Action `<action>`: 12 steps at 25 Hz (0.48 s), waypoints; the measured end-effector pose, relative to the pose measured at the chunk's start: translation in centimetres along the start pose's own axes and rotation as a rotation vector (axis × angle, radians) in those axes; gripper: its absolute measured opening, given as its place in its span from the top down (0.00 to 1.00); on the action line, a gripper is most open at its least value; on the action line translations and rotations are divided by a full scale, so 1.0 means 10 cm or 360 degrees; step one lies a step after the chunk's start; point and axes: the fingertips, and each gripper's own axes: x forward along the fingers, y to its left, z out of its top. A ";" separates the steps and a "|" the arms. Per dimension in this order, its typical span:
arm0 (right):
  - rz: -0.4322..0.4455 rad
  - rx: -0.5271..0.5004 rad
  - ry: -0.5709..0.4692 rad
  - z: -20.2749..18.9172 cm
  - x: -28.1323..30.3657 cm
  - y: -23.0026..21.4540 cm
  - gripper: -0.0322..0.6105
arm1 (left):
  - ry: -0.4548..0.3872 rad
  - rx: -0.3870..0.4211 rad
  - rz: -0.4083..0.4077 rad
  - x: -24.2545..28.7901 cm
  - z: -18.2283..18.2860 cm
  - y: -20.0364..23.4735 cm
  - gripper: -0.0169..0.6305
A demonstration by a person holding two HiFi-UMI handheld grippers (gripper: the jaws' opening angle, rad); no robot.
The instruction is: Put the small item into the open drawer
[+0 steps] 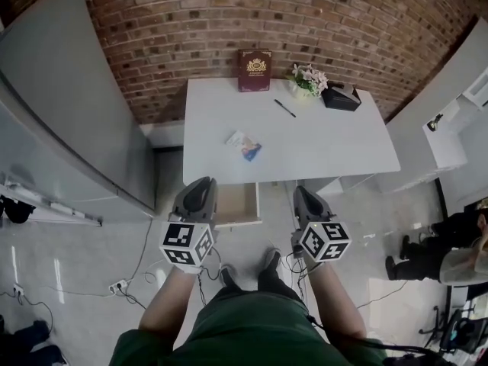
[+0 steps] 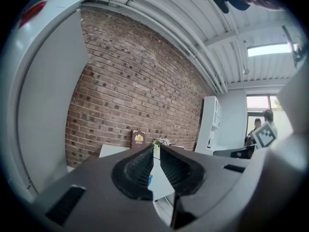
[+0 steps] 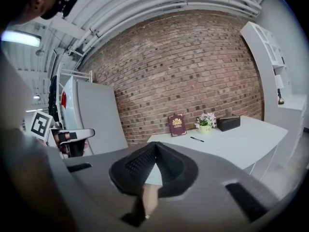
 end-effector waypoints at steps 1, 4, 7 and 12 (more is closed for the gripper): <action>0.0005 0.0016 0.0012 -0.02 0.04 -0.02 0.95 | 0.0007 -0.0001 0.0004 0.03 -0.02 0.01 0.91; 0.0021 0.0046 0.0052 -0.10 0.20 -0.14 0.95 | 0.0024 0.0013 0.0019 0.13 -0.04 -0.01 0.91; 0.0059 -0.0001 0.0093 -0.14 0.45 -0.24 0.95 | 0.0034 0.0040 0.0069 0.25 -0.03 0.04 0.91; 0.0170 -0.0006 0.0176 -0.22 0.97 -0.39 0.95 | 0.0075 0.0078 0.0195 0.48 -0.05 0.15 0.91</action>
